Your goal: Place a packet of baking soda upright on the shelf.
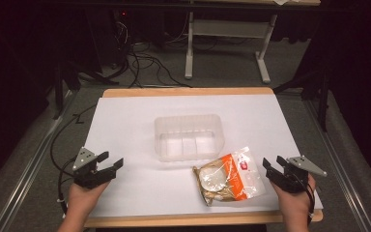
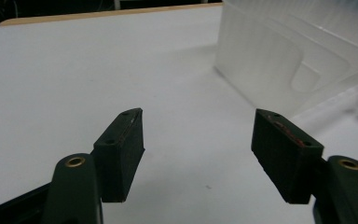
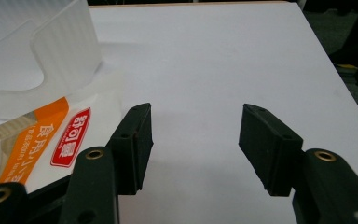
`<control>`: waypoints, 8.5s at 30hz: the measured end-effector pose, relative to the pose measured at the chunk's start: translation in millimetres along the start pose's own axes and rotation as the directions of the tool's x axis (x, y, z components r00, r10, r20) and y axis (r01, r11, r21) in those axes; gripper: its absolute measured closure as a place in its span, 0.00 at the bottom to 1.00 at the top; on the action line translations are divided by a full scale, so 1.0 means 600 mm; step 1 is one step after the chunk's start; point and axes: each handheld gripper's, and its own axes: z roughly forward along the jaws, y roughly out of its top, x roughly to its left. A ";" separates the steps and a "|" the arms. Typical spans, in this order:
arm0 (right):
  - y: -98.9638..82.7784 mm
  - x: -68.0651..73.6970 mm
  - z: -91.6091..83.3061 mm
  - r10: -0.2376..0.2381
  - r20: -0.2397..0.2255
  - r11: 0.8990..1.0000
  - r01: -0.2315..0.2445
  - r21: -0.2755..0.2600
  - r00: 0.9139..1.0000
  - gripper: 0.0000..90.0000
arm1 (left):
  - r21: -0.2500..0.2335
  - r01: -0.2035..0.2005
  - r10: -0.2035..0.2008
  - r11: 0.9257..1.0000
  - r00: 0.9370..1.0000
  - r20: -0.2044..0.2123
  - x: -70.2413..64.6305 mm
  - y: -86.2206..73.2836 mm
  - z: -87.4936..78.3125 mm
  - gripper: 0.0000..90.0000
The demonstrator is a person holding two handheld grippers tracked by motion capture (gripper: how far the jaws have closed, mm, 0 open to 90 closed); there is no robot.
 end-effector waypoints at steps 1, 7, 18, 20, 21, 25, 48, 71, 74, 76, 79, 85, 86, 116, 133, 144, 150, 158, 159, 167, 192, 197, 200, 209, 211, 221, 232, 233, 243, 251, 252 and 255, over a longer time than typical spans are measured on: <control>-0.002 -0.001 -0.002 0.009 0.003 1.000 -0.009 0.001 1.000 0.50 | 0.000 0.000 0.000 1.000 1.000 0.000 0.000 0.000 0.000 0.38; -0.002 -0.003 -0.003 0.020 -0.004 1.000 -0.020 0.002 1.000 0.50 | -0.024 0.052 -0.052 0.998 0.999 -0.009 0.008 -0.001 0.001 0.37; -0.001 -0.001 -0.005 0.010 -0.031 1.000 -0.010 -0.005 0.999 0.49 | 0.011 0.014 -0.014 1.000 1.000 -0.026 0.002 -0.004 0.006 0.37; -0.001 0.000 -0.006 0.011 -0.032 1.000 -0.011 -0.006 0.999 0.49 | 0.017 0.005 -0.005 1.000 1.000 -0.028 0.000 -0.004 0.008 0.37; 0.000 0.001 -0.006 0.010 -0.034 1.000 -0.011 -0.005 0.999 0.49 | 0.020 0.001 -0.001 1.000 1.000 -0.030 -0.001 -0.004 0.009 0.37; 0.001 0.002 -0.008 0.006 -0.048 1.000 -0.007 -0.009 0.999 0.49 | 0.024 -0.007 0.008 1.000 0.999 -0.032 -0.003 -0.004 0.009 0.37; -0.001 0.038 -0.001 -0.047 -0.176 0.998 0.055 0.037 0.983 0.36 | -0.002 -0.040 0.040 0.999 0.999 -0.016 -0.015 0.000 0.006 0.34; -0.011 0.058 0.018 0.005 -0.324 0.986 0.049 0.157 0.946 0.37 | 0.020 -0.118 0.118 0.993 0.993 0.003 -0.043 -0.001 0.018 0.27; -0.005 0.066 0.002 -0.011 -0.342 0.993 0.049 0.103 0.940 0.41 | 0.027 -0.126 0.126 0.992 0.992 0.005 -0.044 -0.002 0.019 0.27; -0.003 0.067 -0.003 -0.021 -0.351 0.995 0.054 0.083 0.936 0.43 | 0.030 -0.128 0.128 0.991 0.992 0.005 -0.044 -0.002 0.019 0.27; 0.000 0.073 -0.018 -0.039 -0.383 0.998 0.056 0.032 0.923 0.48 | 0.035 -0.138 0.137 0.990 0.990 0.008 -0.047 -0.003 0.022 0.27; 0.004 0.089 -0.032 -0.090 -0.433 0.996 0.082 -0.038 0.897 0.59 | 0.034 -0.149 0.149 0.988 0.989 0.007 -0.049 -0.003 0.021 0.28; 0.004 0.089 -0.032 -0.090 -0.433 0.996 0.082 -0.038 0.897 0.59 | 0.033 -0.148 0.148 0.988 0.989 0.007 -0.049 -0.003 0.021 0.28; 0.032 0.061 -0.062 -0.075 -0.358 0.992 0.034 -0.119 0.931 1.00 | 0.009 -0.170 0.170 0.985 0.985 0.030 -0.054 -0.001 0.020 0.28; 0.108 0.056 -0.029 -0.140 -0.217 0.977 0.100 -0.187 0.966 1.00 | 0.006 -0.161 0.160 0.987 0.987 0.025 -0.050 -0.002 0.018 0.28; 0.081 0.058 -0.022 -0.129 -0.240 0.970 0.073 -0.231 0.962 0.86 | 0.031 -0.181 0.179 0.983 0.983 0.038 -0.056 -0.004 0.025 0.28; 0.068 0.060 -0.020 -0.128 -0.243 0.973 0.074 -0.219 0.962 0.81 | 0.032 -0.184 0.183 0.982 0.982 0.039 -0.058 -0.004 0.026 0.28; 0.056 0.068 -0.011 -0.145 -0.232 0.975 0.099 -0.201 0.962 0.75 | 0.023 -0.180 0.179 0.983 0.983 0.043 -0.056 -0.004 0.022 0.28; 0.055 0.068 -0.010 -0.144 -0.230 0.975 0.098 -0.199 0.962 0.74 | 0.022 -0.181 0.180 0.983 0.983 0.044 -0.056 -0.004 0.022 0.28; 0.047 0.064 0.004 -0.127 -0.206 0.980 0.090 -0.177 0.970 0.72 | 0.028 -0.188 0.186 0.982 0.981 0.049 -0.058 -0.004 0.024 0.28; 0.052 0.060 0.008 -0.096 -0.134 0.982 0.073 -0.173 0.986 1.00 | 0.026 -0.199 0.198 0.980 0.979 0.050 -0.061 -0.004 0.026 0.29; 0.055 0.062 0.000 -0.111 -0.117 0.978 0.088 -0.190 0.987 1.00 | 0.012 -0.199 0.198 0.980 0.979 0.058 -0.061 -0.004 0.024 0.28; 0.057 0.063 -0.006 -0.123 -0.111 0.974 0.099 -0.202 0.986 1.00 | 0.010 -0.202 0.201 0.979 0.978 0.062 -0.062 -0.004 0.023 0.28; 0.070 0.070 -0.029 -0.135 -0.113 0.959 0.101 -0.264 0.984 1.00 | -0.009 -0.194 0.194 0.981 0.979 0.069 -0.061 -0.001 0.020 0.28; 0.074 0.069 -0.034 -0.134 -0.115 0.956 0.098 -0.276 0.984 1.00 | -0.010 -0.193 0.194 0.981 0.979 0.069 -0.060 -0.001 0.020 0.28; 0.101 0.072 -0.044 -0.143 -0.142 0.949 0.095 -0.300 0.980 1.00 | -0.012 -0.187 0.187 0.982 0.980 0.067 -0.058 -0.001 0.018 0.28; 0.165 0.095 -0.063 -0.146 -0.180 0.934 0.076 -0.350 0.973 1.00 | -0.018 -0.199 0.200 0.980 0.977 0.069 -0.058 -0.002 0.018 0.28; 0.172 0.098 -0.064 -0.150 -0.184 0.932 0.077 -0.354 0.971 1.00 | -0.019 -0.201 0.201 0.980 0.977 0.070 -0.059 -0.001 0.018 0.28; 0.223 0.149 -0.068 -0.180 -0.227 0.914 0.078 -0.398 0.957 1.00 | -0.017 -0.196 0.197 0.980 0.978 0.074 -0.058 -0.001 0.017 0.27; 0.239 0.195 -0.052 -0.214 -0.256 0.907 0.094 -0.411 0.943 1.00 | -0.023 -0.197 0.198 0.980 0.978 0.071 -0.058 0.000 0.015 0.27; 0.240 0.201 -0.050 -0.211 -0.256 0.907 0.091 -0.410 0.943 1.00 | -0.024 -0.196 0.197 0.980 0.978 0.070 -0.058 0.000 0.015 0.27; 0.243 0.218 -0.042 -0.215 -0.267 0.907 0.091 -0.412 0.939 1.00 | -0.024 -0.189 0.190 0.982 0.980 0.060 -0.055 -0.001 0.016 0.26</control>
